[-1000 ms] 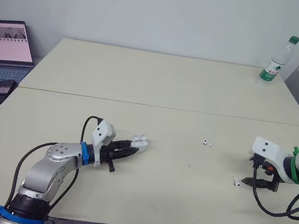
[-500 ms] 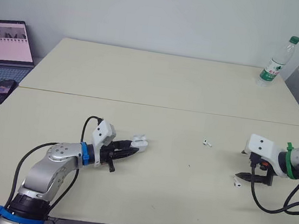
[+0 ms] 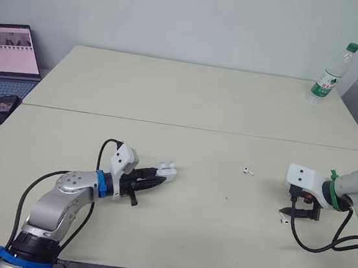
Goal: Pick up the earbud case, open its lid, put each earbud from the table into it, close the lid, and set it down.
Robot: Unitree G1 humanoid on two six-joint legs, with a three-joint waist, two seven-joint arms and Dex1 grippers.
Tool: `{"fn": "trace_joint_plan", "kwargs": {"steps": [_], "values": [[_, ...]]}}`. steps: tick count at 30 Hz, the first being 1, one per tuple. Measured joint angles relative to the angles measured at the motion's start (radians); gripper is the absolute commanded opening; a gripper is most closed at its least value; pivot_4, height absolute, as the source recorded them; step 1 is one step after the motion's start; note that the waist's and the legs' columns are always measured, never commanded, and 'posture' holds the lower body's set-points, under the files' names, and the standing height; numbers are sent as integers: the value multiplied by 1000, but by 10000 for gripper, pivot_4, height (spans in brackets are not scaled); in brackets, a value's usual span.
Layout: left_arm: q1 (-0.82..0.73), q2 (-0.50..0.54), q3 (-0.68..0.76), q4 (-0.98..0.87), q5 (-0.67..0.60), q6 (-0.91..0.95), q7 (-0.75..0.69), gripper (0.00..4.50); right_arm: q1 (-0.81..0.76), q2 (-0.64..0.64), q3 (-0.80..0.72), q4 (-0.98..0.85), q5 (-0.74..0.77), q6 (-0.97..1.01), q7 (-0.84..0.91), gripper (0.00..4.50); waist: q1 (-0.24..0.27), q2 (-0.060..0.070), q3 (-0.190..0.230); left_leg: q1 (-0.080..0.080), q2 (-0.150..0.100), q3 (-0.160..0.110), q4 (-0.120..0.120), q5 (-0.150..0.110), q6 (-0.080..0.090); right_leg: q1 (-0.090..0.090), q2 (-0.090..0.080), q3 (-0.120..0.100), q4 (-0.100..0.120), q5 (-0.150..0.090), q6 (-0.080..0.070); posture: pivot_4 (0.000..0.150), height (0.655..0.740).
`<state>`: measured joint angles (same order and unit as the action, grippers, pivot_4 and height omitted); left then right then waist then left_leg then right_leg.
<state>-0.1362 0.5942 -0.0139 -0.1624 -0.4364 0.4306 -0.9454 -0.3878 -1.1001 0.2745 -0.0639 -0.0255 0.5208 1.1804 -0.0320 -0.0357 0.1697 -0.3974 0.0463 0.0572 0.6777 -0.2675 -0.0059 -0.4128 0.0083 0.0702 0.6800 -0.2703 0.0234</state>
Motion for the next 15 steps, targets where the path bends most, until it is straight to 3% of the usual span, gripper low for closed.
{"fn": "trace_joint_plan", "kwargs": {"steps": [15], "values": [[2, 0, 0, -34, -2, 28, 16, 8140, -8, 14, -1, -103, 20, 75, 41, 44744, 0, 0, 0, 0, 0, 0, 0, 0, 0, 0, 0, 0, 0, 0, 0, 1500, 7362]]}}
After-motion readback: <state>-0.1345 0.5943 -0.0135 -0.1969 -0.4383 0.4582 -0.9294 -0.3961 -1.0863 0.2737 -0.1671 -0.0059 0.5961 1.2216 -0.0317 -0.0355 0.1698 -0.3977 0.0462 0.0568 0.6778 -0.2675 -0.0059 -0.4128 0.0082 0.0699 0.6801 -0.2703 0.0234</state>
